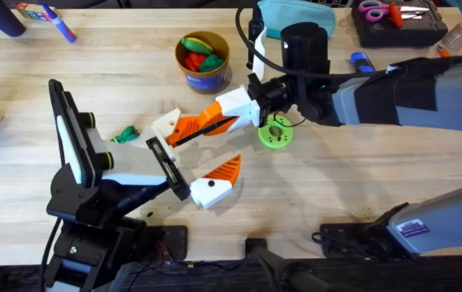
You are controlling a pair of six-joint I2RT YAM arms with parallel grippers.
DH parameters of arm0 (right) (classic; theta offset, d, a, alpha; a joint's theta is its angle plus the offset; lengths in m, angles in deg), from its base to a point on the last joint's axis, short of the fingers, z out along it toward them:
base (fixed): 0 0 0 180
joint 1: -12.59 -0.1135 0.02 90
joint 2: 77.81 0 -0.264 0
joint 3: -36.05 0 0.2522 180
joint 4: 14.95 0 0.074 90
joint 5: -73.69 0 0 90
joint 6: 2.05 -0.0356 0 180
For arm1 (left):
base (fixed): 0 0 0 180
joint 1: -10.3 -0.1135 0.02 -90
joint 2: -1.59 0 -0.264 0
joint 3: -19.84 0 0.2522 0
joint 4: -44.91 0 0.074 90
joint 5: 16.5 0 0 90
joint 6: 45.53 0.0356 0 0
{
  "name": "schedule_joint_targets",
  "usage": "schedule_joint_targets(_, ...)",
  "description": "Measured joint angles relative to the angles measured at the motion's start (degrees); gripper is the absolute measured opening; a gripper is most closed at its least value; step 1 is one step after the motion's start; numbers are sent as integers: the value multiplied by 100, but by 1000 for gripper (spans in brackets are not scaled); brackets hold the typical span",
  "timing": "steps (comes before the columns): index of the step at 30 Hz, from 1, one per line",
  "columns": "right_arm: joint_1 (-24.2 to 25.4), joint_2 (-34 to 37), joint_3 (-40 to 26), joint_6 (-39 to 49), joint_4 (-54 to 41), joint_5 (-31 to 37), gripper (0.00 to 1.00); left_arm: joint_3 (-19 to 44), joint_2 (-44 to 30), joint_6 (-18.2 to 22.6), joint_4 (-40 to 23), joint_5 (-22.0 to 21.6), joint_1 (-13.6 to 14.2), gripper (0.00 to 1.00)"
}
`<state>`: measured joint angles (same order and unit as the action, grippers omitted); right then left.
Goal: Pick up the gripper from the table and insert it into the empty holder that is missing its gripper. Then pick up a screw, insert it into the mounting hole, and use the screwdriver to tighten it. Finally, clean up the table by picking up the vegetable and placing it into the bucket.
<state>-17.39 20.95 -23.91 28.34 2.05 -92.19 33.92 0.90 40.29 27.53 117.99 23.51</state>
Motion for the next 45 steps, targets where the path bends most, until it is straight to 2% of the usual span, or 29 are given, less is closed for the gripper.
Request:
schedule_joint_targets(15, 214, -2, 0, -238, -51, 131, 20, 0, 0, -60, -2, -40, -2, 991)
schedule_joint_targets(30, 29, -2, 0, -282, -48, 299, 20, 0, -5, -163, -4, -56, -42, 991)
schedule_joint_targets(45, -20, -2, 0, -300, -74, 319, 20, 0, -7, -161, -30, 387, -92, 991)
